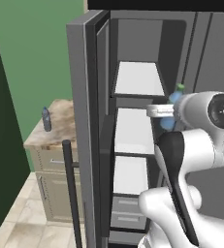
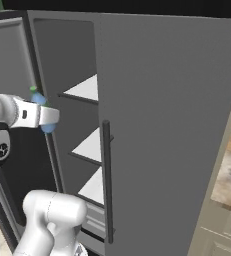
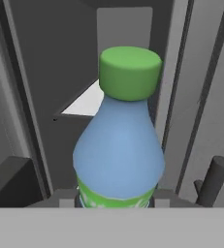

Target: Take the bottled waters from the counter and place them in the freezer to freeze. Close the freezer door after placing the bottles.

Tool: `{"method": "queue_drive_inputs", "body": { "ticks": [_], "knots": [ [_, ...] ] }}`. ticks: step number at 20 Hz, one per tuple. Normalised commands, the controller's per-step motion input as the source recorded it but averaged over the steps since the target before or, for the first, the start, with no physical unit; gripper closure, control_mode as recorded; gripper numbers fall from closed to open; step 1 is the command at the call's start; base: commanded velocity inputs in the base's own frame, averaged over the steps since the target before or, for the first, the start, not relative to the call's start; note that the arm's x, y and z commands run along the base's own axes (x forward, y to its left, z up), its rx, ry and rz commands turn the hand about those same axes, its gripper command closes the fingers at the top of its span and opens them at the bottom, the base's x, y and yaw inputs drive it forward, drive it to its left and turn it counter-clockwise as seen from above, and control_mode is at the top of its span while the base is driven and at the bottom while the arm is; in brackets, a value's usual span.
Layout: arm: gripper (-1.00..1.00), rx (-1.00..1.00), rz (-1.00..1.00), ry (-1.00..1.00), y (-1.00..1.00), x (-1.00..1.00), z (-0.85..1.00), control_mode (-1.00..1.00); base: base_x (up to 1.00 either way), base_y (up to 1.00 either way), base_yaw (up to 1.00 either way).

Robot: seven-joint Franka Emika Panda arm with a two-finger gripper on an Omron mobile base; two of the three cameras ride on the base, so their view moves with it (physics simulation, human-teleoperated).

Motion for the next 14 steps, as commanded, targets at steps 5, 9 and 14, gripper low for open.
{"method": "queue_drive_inputs", "body": {
  "ticks": [5, 9, 14],
  "knots": [
    [1.0, 0.01, 0.0, -0.01, 0.0, 0.54, 0.01, -1.0, 0.0, 0.0, 0.0],
    [1.0, 0.0, 0.0, -0.02, 0.07, 0.49, 0.0, -1.0, 0.0, 0.0, 0.0],
    [1.0, 0.0, -0.01, 0.0, 0.06, 0.43, 0.0, -1.0, 0.0, 0.0, 0.0]
  ]
}}
